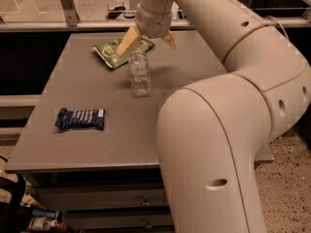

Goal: Place water bottle upright

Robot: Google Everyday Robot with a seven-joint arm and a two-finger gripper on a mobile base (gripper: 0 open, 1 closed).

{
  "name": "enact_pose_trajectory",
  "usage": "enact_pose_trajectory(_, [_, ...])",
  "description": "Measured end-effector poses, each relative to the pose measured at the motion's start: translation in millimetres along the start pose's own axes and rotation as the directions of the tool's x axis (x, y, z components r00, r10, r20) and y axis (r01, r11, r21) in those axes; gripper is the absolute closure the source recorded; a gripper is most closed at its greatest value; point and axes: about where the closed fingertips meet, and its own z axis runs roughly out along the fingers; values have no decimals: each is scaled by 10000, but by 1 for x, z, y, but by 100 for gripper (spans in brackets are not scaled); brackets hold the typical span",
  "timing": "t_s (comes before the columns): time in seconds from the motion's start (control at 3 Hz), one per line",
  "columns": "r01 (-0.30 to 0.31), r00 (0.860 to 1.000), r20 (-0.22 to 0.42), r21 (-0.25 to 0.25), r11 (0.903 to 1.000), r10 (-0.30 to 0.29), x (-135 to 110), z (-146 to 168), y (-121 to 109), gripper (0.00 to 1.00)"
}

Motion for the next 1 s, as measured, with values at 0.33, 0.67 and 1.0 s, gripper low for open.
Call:
enact_pose_trajectory(0.33, [-432, 9975, -543, 200, 9989, 443, 3, 20, -10, 0])
enact_pose_trajectory(0.67, [-692, 9946, -747, 318, 9971, 714, 3, 30, -16, 0])
enact_pose_trajectory(1.0, [-770, 9937, -786, 356, 9964, 796, 1, 36, -19, 0])
